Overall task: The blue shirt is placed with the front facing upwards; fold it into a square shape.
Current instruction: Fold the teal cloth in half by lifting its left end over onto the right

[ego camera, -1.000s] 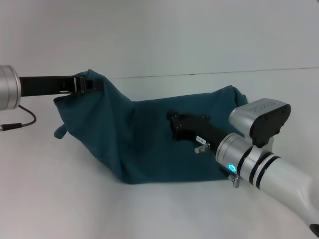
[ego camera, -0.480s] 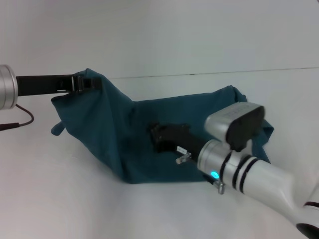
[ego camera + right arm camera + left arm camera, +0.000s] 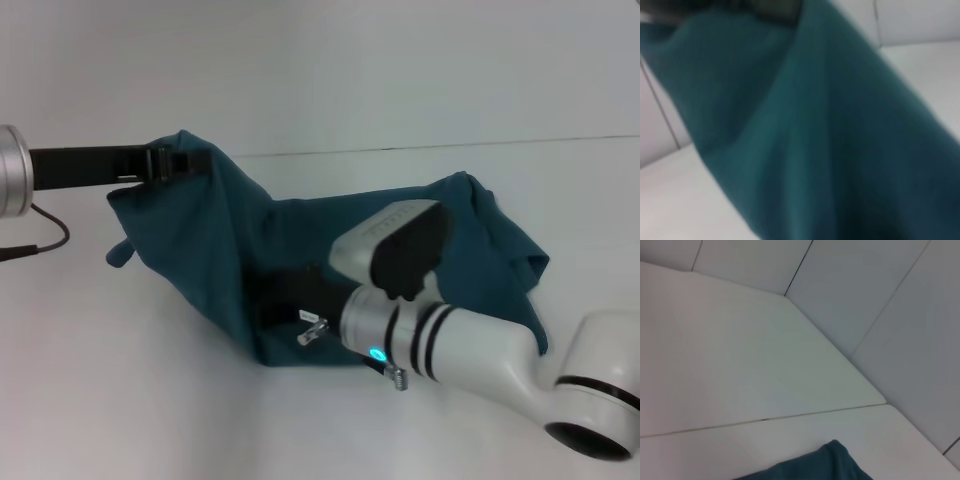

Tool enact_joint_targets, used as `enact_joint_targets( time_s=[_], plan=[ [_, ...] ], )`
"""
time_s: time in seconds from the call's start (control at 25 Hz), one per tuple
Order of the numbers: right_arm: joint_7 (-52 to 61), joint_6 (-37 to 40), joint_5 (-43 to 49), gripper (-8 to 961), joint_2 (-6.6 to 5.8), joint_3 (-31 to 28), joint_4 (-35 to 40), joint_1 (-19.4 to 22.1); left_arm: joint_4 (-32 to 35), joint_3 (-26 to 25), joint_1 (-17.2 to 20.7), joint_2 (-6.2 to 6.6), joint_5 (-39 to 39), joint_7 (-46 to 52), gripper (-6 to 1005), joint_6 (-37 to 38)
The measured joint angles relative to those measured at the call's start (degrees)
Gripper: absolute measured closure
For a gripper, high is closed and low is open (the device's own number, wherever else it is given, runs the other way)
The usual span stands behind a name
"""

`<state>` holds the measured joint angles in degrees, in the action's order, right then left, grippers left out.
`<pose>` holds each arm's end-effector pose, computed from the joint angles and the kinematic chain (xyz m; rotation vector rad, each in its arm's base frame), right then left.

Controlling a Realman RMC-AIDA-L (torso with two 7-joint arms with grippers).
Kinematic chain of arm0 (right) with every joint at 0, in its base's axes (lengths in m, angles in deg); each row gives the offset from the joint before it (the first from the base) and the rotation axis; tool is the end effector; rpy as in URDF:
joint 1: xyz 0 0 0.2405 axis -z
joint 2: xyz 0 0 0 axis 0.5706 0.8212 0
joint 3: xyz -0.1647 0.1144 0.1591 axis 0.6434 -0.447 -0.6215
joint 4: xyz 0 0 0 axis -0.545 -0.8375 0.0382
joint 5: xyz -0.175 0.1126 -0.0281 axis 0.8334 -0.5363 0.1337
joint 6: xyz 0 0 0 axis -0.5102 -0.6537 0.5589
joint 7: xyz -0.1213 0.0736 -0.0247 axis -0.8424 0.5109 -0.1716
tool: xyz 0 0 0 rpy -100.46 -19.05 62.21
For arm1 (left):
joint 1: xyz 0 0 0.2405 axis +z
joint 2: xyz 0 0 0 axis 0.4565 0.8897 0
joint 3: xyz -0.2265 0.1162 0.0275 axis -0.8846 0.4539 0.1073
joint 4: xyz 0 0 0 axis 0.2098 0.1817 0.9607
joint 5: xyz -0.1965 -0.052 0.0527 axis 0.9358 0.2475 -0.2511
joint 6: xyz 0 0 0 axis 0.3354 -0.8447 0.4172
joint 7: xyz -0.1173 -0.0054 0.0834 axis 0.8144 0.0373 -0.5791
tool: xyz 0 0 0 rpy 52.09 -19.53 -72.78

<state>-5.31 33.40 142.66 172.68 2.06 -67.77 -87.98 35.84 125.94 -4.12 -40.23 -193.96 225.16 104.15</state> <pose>0.1709 0.3639 -0.1686 -2.4152 0.7903 0.6096 -0.1636 0.3806 0.0619 -2.3742 -1.1889 -0.6086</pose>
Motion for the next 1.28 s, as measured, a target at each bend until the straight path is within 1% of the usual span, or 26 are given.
enact_joint_targets(
  time_s=[0.12,0.4,0.72,0.84,1.08,1.16,1.28],
  plan=[
    [0.2,-1.5,1.2,952,0.23,0.0,-0.7,-1.4,1.7,0.1,0.3,-0.10,0.1,0.3,960,0.9],
    [0.2,-2.7,2.5,952,0.35,-0.3,-3.1,-3.7,3.4,0.1,1.1,-0.12,1.4,0.5,959,2.0],
    [0.2,-4.1,8.1,952,0.43,-3.1,-5.3,-4.3,4.9,0.1,1.3,-0.20,1.5,1.0,959,3.0],
    [0.0,-3.4,9.3,952,0.16,-4.6,-5.9,-2.6,5.4,0.1,1.4,-0.21,1.6,1.2,959,3.3],
    [-0.2,4.4,9.3,952,-0.75,-9.6,-4.2,6.7,5.5,0.1,1.7,-0.22,1.6,1.2,959,3.5],
    [0.0,5.6,9.4,952,-0.82,-10.5,-3.5,8.5,5.5,0.1,1.7,-0.21,1.6,1.3,959,3.5],
    [0.2,5.0,9.4,952,-0.84,-11.0,-3.0,9.1,5.5,0.1,1.8,-0.21,1.7,1.3,959,3.5]
  ],
)
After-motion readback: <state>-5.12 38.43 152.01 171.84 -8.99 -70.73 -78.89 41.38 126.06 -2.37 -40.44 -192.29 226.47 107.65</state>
